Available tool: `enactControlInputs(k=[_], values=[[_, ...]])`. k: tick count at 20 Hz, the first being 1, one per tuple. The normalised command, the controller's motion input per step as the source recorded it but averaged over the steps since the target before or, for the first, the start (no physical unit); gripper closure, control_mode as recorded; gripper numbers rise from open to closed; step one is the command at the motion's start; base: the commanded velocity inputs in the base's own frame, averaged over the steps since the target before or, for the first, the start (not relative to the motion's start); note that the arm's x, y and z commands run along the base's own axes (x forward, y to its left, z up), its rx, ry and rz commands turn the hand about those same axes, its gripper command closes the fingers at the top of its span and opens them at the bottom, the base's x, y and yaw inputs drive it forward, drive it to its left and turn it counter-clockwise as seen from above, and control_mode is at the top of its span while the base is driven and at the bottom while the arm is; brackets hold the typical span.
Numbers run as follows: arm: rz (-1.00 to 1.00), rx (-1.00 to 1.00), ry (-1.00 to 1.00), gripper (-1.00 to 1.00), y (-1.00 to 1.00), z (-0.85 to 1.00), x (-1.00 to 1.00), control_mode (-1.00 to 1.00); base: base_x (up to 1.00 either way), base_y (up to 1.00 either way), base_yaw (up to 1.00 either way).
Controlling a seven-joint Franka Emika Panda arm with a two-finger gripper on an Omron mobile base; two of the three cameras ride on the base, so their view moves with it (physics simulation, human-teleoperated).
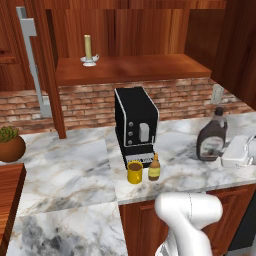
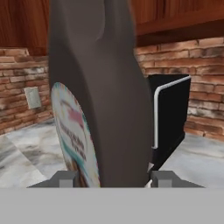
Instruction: Pick the syrup bottle and honey bottle from the cabinet and place them next to the mug.
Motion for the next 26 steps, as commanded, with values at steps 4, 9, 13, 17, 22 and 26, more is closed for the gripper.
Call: enactControlInputs(k=[4,9,13,17,22,26], values=[[0.09,0.0,-0.01,1.0,0.0,-0.46,0.05,-1.0,0.0,0.0,0.0],[0.07,0.0,-0.03,1.0,0.0,-0.1,0.12,-1.0,0.0,0.0,0.0],[0.04,-0.03,0.04,1.0,0.07,0.0,0.13,-1.0,0.0,0.0,0.0],[0.0,-0.06,0.16,1.0,0.0,0.0,0.3,-1.0,0.0,0.0,0.0],[0.0,-0.03,0.09,1.0,0.24,-0.01,0.16,-1.0,0.0,0.0,0.0],[0.0,-0.05,0.0,1.0,0.22,-0.28,0.02,-1.0,0.0,0.0,0.0]])
